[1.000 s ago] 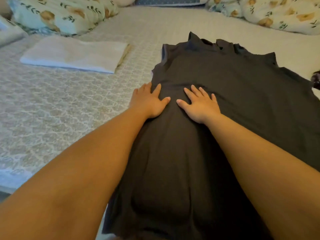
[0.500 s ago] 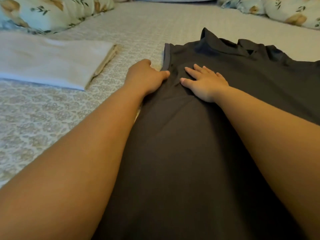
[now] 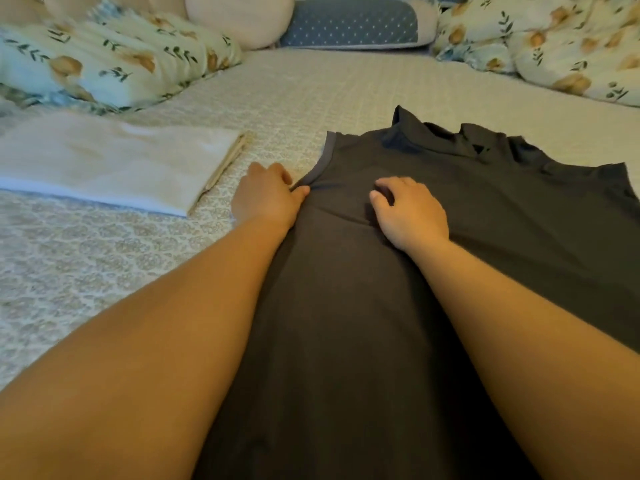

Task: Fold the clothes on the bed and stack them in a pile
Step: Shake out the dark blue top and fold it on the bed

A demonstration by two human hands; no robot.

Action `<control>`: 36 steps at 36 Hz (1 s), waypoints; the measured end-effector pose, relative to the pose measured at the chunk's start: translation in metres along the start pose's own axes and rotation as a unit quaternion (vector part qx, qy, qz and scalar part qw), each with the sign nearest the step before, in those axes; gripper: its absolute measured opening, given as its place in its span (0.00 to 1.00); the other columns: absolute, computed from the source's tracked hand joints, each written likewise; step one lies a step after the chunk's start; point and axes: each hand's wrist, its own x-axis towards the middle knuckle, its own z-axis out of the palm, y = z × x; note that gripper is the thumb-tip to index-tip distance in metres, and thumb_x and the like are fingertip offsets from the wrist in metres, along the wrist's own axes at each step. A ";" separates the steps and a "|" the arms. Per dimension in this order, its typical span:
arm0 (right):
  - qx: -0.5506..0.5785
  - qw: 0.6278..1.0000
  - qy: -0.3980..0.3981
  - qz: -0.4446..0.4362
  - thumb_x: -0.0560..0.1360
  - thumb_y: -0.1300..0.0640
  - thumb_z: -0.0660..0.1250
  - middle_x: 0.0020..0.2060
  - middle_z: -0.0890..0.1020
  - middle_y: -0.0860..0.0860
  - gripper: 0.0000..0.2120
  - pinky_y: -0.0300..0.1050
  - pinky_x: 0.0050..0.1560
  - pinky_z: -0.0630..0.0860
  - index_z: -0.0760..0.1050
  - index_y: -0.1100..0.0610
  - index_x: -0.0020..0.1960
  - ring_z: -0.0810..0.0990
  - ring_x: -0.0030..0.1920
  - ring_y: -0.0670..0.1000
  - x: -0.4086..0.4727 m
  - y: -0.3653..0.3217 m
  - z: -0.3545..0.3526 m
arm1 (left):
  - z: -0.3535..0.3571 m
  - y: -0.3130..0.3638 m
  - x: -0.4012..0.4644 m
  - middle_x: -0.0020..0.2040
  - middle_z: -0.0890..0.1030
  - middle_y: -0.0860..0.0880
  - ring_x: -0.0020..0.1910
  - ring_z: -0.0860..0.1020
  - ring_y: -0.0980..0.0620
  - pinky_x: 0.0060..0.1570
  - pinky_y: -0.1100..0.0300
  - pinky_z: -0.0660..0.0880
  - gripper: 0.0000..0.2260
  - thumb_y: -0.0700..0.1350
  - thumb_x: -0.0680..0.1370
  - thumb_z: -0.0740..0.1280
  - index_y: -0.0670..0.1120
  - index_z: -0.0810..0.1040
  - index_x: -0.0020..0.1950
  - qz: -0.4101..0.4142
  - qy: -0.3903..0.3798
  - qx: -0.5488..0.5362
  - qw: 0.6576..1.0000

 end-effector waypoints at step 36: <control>-0.136 0.961 -0.149 -0.190 0.71 0.35 0.64 0.77 0.44 0.45 0.44 0.58 0.71 0.36 0.40 0.41 0.76 0.40 0.77 0.51 -0.431 -0.043 -0.084 | -0.163 -0.058 -0.310 0.34 0.74 0.45 0.32 0.72 0.49 0.30 0.58 0.66 0.13 0.49 0.77 0.64 0.44 0.71 0.34 -0.082 -0.185 -0.004 0.979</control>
